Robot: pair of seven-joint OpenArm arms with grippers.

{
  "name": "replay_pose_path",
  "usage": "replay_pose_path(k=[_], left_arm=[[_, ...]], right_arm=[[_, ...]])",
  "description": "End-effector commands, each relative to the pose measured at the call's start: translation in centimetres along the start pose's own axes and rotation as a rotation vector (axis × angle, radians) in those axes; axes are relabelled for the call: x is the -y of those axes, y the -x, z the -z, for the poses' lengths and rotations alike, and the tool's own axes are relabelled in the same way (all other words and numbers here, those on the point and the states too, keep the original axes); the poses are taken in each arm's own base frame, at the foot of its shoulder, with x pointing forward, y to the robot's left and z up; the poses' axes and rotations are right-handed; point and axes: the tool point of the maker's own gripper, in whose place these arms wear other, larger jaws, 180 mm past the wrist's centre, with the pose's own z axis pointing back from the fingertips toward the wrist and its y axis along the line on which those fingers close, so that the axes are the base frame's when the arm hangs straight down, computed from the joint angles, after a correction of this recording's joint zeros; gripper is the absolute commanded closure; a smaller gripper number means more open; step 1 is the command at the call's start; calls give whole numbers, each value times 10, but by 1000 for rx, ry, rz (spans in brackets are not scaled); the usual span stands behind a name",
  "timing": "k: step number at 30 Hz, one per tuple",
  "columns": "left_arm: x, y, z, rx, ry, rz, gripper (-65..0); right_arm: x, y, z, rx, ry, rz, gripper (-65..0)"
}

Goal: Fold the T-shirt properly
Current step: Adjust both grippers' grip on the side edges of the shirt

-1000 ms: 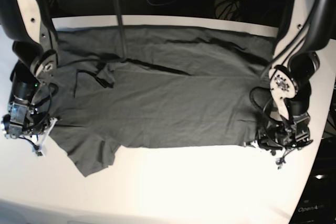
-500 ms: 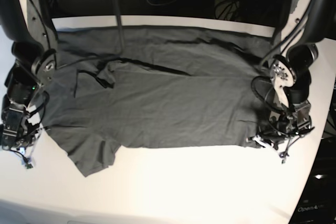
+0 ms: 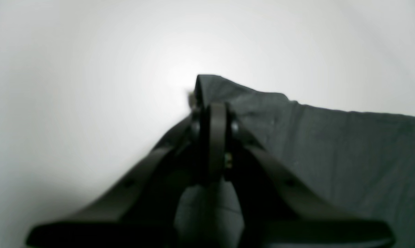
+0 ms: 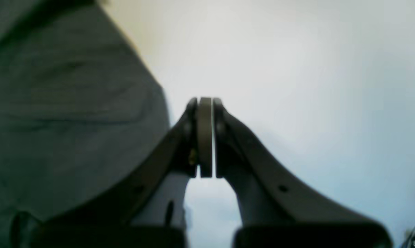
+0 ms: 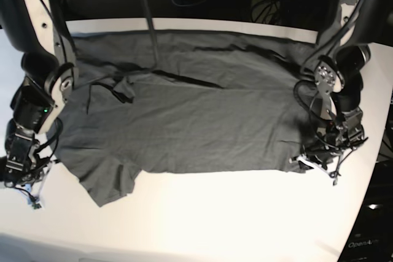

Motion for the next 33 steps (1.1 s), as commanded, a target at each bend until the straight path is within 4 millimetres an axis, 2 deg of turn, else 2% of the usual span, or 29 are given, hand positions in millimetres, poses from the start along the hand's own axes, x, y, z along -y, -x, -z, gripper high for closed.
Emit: replay_pose_path(k=[1, 4, 8, 11, 14, 18, 20, 24, 29, 33], left_arm=[[-10, 90, -4, -330, -64, 61, -26], [-9, 100, -4, -344, -63, 58, -26], [-10, 102, -5, -347, -64, 57, -26], [-10, 102, -5, -348, -65, 57, -26], [-10, 102, -5, -348, -65, 57, -26], [-10, 102, -5, -347, -67, 56, -26], [-10, 102, -5, -347, -67, 56, -26], [-9, 102, -4, -347, -66, 56, -26], [-9, 102, -4, -347, -66, 56, -26], [-9, 102, -4, -347, -66, 56, -26]], right_arm=[[19, -18, -10, 48, 32, 22, -7], [-8, -17, 5, 58, -84, 61, -7], [-14, -16, 14, 72, -178, 122, -10], [-5, -13, 15, 83, -198, 162, -23], [1, -9, 15, 85, -197, 173, -118], [4, -11, 15, 111, -192, 176, -292], [3, -11, 16, 116, -192, 175, -326], [-6, -5, 22, 127, -202, 171, -335], [-7, -7, 23, 157, -202, 174, -335], [-13, 3, 27, 153, -207, 173, -335]])
